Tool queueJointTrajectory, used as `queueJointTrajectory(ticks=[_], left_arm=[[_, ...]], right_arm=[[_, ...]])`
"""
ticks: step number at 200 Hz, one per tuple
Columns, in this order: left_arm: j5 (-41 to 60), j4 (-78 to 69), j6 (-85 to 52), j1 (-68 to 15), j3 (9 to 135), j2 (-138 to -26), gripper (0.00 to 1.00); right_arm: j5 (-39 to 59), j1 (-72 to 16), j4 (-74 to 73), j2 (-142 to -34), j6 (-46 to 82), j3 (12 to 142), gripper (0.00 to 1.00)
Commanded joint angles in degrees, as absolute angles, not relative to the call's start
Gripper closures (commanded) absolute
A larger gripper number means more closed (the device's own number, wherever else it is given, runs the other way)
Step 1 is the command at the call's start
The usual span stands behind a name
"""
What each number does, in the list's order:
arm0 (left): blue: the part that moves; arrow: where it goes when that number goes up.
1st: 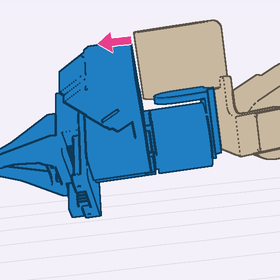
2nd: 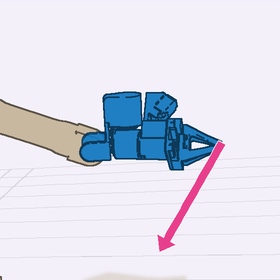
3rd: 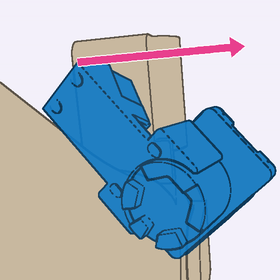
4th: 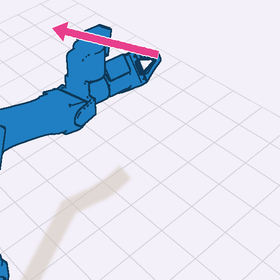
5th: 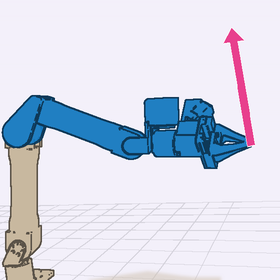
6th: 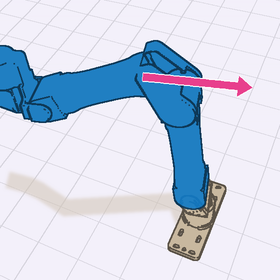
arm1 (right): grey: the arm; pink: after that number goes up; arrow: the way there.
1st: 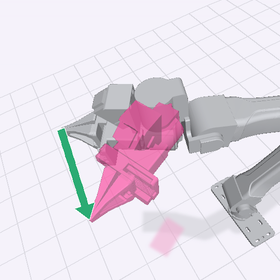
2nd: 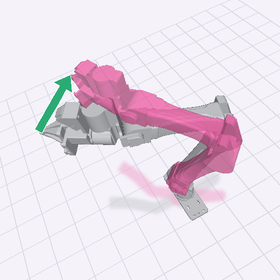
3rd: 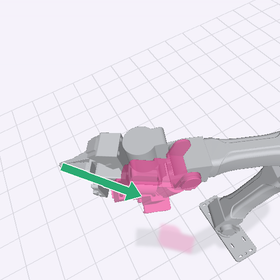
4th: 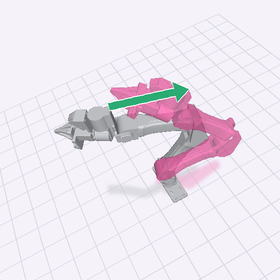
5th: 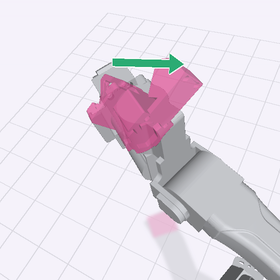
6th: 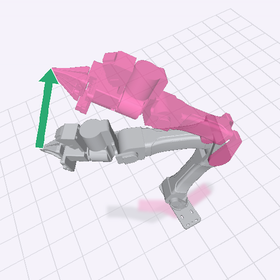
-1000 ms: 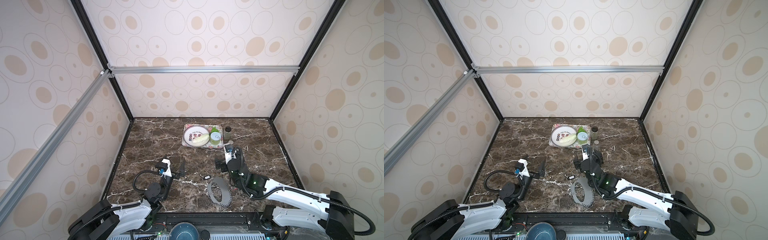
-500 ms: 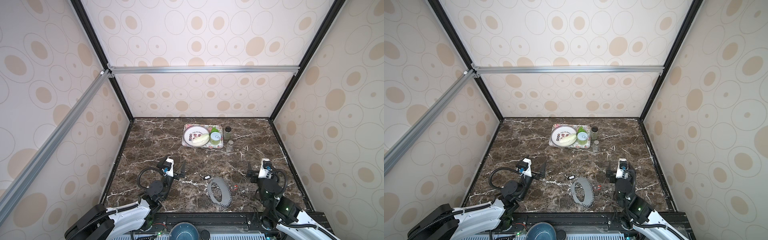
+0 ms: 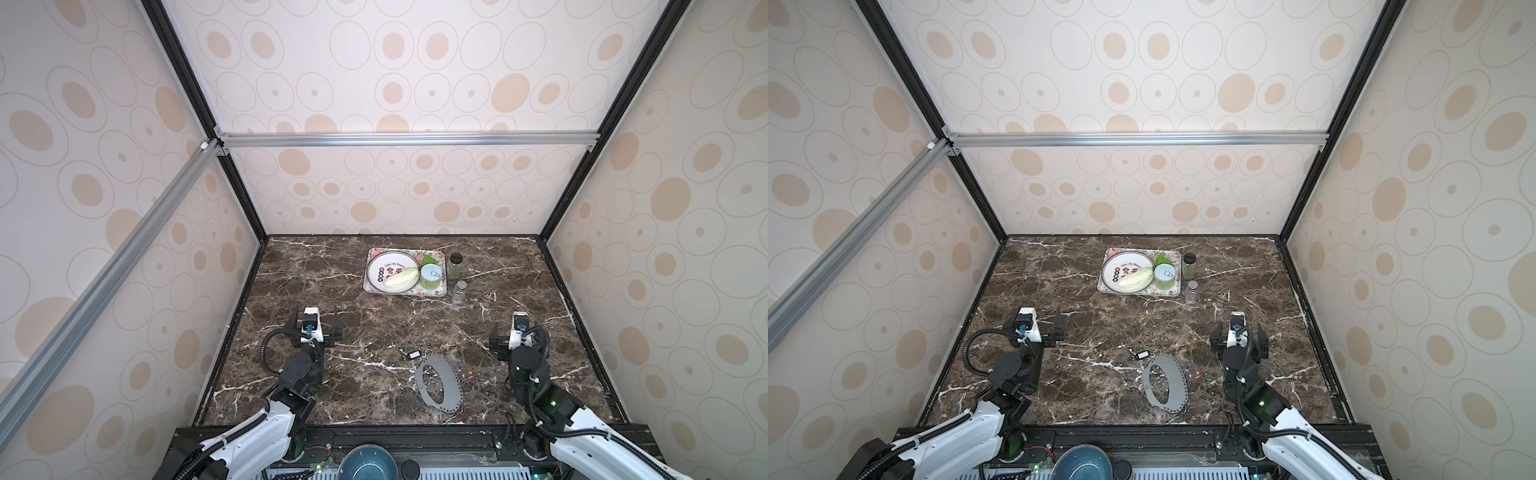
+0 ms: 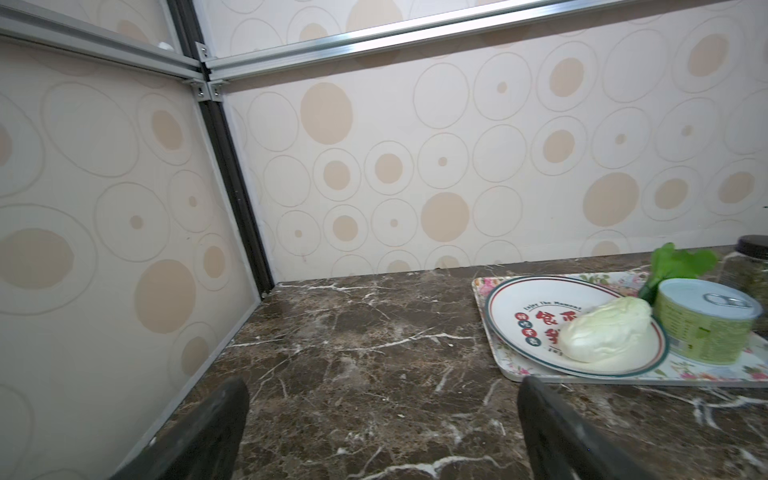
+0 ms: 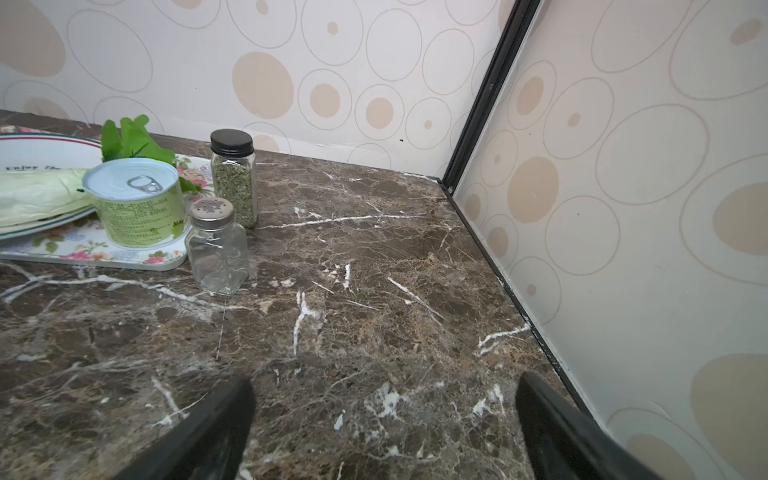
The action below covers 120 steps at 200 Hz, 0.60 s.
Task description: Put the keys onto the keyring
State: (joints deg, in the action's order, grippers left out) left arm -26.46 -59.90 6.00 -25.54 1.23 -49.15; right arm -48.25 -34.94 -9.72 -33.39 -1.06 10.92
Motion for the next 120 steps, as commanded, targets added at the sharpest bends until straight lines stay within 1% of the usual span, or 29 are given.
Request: queueJointTrajectory(ticks=[1, 9, 28, 41, 51, 74, 82, 90, 98, 102, 112, 120], left_arm=[[-26.62, -63.26, 7.72, -20.55, 0.18, -52.46, 0.0], [-27.23, -64.57, 6.83, -18.55, 0.38, -55.39, 0.0], [-27.56, -67.14, 3.44, -14.22, 1.98, -63.57, 0.0], [-27.15, -71.6, 1.86, -11.58, 3.17, -69.81, 0.0], [-27.03, -71.72, 2.42, -11.14, 5.22, -72.76, 0.0], [-25.75, -76.91, 3.49, -9.96, 8.09, -79.64, 0.0], [-24.05, -77.98, 1.88, -9.18, 8.6, -81.99, 0.0], [-20.15, -82.98, 0.99, -7.63, 8.25, -86.87, 0.0], [-20.23, -92.19, 2.16, -6.9, 8.23, -93.43, 0.01], [-21.62, -92.1, 2.48, -7.35, 8.41, -93.75, 0.0], [-19.95, -81.24, -0.43, -6.79, 9.62, -89.02, 0.0], [-19.5, -84.26, 0.02, -6.19, 10.02, -91.01, 0.01]], right_arm=[[-46.01, -33.58, -18.79, -39.44, -4.55, 11.38, 0.0], [-44.62, -32.8, -22.41, -42.2, -5.05, 10.17, 0.0], [-37.08, -30.56, -28.67, -48.89, -6.36, 8.44, 0.0], [-37.54, -30.59, -28.94, -52.92, -6.75, 9.97, 0.01], [-36.88, -30.5, -26.68, -54.29, -6.0, 11.36, 0.01], [-37.93, -29.74, -31.58, -56.38, -6.03, 10.9, 0.0], [-37.42, -28.79, -32.17, -57.22, -5.56, 11.01, 0.0], [-36.95, -27.59, -31.41, -57.88, -4.55, 11.78, 0.0], [-35.94, -26.38, -30.65, -58.78, -3.71, 12.56, 0.01], [-35.51, -25.95, -30.28, -59.23, -3.37, 12.91, 0.0], [-35.25, -24.97, -30.19, -60.55, -2.61, 13.76, 0.0], [-35.64, -24.57, -31.0, -61.7, -2.37, 14.14, 0.0]])
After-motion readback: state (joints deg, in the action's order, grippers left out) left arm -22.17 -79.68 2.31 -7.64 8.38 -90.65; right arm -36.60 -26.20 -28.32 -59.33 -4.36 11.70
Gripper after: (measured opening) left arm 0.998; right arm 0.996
